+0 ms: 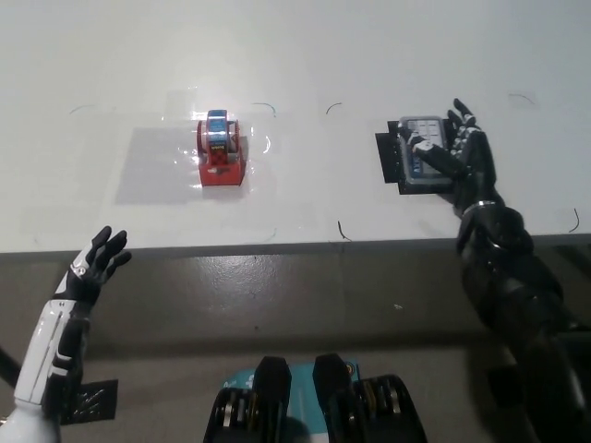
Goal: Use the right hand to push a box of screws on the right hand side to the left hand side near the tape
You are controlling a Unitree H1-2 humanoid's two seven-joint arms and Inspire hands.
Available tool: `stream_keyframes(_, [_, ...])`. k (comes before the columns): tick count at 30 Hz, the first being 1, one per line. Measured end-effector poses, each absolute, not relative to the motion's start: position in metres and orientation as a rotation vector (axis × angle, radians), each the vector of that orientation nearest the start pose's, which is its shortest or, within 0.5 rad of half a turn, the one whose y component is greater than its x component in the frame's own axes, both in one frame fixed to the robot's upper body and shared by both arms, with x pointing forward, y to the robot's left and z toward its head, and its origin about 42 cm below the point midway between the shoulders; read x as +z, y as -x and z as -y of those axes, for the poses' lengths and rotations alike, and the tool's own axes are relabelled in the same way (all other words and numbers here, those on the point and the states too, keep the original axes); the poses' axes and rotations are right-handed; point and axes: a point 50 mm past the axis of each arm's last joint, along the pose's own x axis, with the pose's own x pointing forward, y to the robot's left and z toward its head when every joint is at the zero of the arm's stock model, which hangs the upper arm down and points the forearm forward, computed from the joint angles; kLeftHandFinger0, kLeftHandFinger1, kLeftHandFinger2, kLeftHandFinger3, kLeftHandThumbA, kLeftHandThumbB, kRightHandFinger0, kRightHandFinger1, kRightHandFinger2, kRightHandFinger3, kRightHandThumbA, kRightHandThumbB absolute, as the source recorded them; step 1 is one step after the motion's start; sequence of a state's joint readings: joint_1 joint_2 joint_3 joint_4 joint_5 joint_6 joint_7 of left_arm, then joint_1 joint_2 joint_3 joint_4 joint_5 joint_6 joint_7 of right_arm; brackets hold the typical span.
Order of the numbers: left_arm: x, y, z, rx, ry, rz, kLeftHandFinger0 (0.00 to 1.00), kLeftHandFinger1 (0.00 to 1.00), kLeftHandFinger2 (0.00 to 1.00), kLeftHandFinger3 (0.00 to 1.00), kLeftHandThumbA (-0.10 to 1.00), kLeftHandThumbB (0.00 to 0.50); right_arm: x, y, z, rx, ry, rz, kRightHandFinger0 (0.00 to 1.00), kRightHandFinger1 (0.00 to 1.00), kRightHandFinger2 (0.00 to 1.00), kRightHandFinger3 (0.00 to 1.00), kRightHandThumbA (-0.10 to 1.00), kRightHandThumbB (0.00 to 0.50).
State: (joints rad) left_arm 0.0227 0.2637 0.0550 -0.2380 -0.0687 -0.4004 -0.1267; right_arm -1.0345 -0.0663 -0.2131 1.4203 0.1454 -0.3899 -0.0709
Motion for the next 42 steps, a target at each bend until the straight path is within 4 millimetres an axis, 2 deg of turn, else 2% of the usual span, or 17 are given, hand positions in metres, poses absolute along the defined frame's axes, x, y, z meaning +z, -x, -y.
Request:
stream_keyframes(4, [0.194,-0.262,-0.285,-0.146,-0.239,0.609,1.00,1.00,1.00,1.00,1.00,0.122,0.173,-0.541,0.170,-0.063,-0.184,-0.032,1.00,1.00,1.00,1.00,0.97,0.206])
stream_keyframes(9, [0.194,-0.262,-0.285,-0.143,-0.235,0.605,1.00,1.00,1.00,1.00,1.00,0.103,0.173,-0.540,0.158,-0.054,-0.232,-0.036,1.00,1.00,1.00,1.00,0.95,0.201])
stream_keyframes(13, [0.195,-0.262,-0.286,-0.141,-0.236,0.606,1.00,1.00,1.00,1.00,1.00,0.112,0.173,-0.539,0.148,-0.055,-0.279,-0.042,1.00,1.00,1.00,1.00,0.95,0.182])
stream_keyframes(17, [0.196,-0.262,-0.286,-0.141,-0.233,0.609,1.00,1.00,1.00,1.00,1.00,0.111,0.172,-0.537,0.139,-0.054,-0.317,-0.048,1.00,1.00,1.00,1.00,1.00,0.203])
stream_keyframes(24, [0.198,-0.263,-0.286,-0.142,-0.231,0.617,1.00,1.00,1.00,1.00,1.00,0.132,0.172,-0.534,0.119,-0.033,-0.347,-0.053,1.00,1.00,1.00,1.00,1.00,0.246])
stream_keyframes(25, [0.198,-0.263,-0.286,-0.143,-0.231,0.618,1.00,1.00,1.00,1.00,1.00,0.140,0.172,-0.534,0.117,-0.030,-0.349,-0.054,1.00,1.00,1.00,1.00,1.00,0.264])
stream_keyframes(42, [0.205,-0.263,-0.285,-0.143,-0.225,0.635,1.00,1.00,1.00,1.00,1.00,0.138,0.168,-0.519,0.063,0.046,-0.441,-0.087,1.00,1.00,1.00,1.00,1.00,0.242])
